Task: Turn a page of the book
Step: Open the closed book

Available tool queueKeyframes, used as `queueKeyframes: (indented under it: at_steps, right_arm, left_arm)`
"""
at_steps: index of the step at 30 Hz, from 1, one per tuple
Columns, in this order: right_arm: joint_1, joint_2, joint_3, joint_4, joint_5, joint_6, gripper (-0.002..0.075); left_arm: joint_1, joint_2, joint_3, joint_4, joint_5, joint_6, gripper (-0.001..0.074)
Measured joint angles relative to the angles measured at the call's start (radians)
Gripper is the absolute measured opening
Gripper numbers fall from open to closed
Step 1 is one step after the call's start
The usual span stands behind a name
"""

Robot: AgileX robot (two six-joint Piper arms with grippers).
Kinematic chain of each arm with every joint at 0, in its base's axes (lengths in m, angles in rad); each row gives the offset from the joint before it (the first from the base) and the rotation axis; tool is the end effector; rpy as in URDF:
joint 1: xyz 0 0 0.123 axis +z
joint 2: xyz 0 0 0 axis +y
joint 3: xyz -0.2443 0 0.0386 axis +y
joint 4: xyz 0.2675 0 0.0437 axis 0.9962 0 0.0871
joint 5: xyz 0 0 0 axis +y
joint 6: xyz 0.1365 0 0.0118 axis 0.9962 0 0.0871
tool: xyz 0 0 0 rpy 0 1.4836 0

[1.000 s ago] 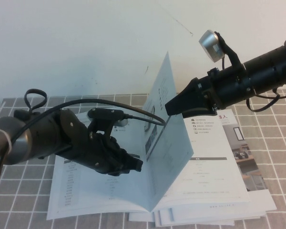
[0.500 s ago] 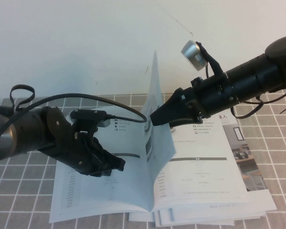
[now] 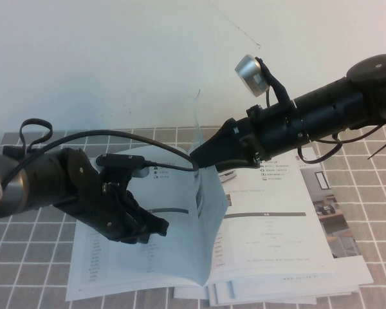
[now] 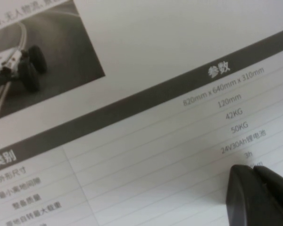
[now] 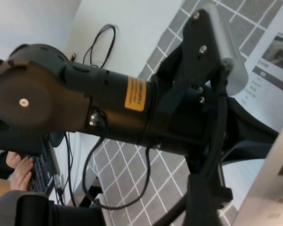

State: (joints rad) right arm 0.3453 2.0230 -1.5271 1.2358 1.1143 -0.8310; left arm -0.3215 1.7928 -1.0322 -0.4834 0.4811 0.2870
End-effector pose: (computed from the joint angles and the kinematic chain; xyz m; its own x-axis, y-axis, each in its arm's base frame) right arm 0.3717 0.2572 0.1760 -0.8327 -0.2593 -0.4893 -0.5535 0.3632 0.7495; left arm 0.3466 -0.1466 0.0804 -0.8981 0.1468 -0.4145 0.2701 0.9281 -0.2565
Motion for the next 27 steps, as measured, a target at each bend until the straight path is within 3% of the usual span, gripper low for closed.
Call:
queueKeyframes:
  at_steps: [7, 15, 22, 27]
  right_arm:
    - [0.0, 0.0, 0.0, 0.022, 0.0, -0.008, 0.0407]
    - [0.0, 0.0, 0.0, 0.022, -0.002, -0.011, 0.0407]
    - [0.0, 0.0, 0.0, 0.024, -0.004, -0.013, 0.0407]
    - [0.0, 0.0, 0.0, 0.03, -0.006, -0.013, 0.0407]
  left_arm:
    - [0.0, -0.026, 0.005, 0.004, 0.002, -0.029, -0.0004]
    - [-0.023, -0.215, 0.041, 0.006, -0.021, -0.045, -0.0004]
    - [-0.13, -0.487, 0.249, -0.004, -0.119, -0.064, -0.0004]
    - [-0.284, -0.621, 0.371, -0.004, -0.255, -0.039, -0.0004]
